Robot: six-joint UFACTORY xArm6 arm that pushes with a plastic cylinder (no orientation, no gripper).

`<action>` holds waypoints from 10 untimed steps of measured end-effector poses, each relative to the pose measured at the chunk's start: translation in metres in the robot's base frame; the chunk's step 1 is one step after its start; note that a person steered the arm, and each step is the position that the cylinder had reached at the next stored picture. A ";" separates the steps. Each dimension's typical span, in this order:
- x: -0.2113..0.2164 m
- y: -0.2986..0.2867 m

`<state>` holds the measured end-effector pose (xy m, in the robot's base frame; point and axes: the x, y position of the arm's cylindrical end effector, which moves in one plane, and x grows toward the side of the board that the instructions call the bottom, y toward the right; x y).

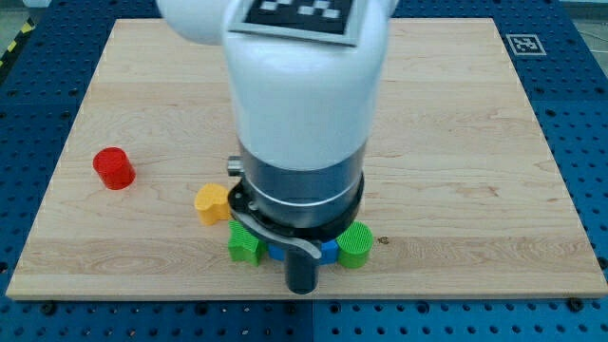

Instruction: Slight push the blue blocks upwards

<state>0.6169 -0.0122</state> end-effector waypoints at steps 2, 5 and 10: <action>0.000 -0.042; 0.001 -0.067; -0.001 0.024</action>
<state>0.6156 0.0115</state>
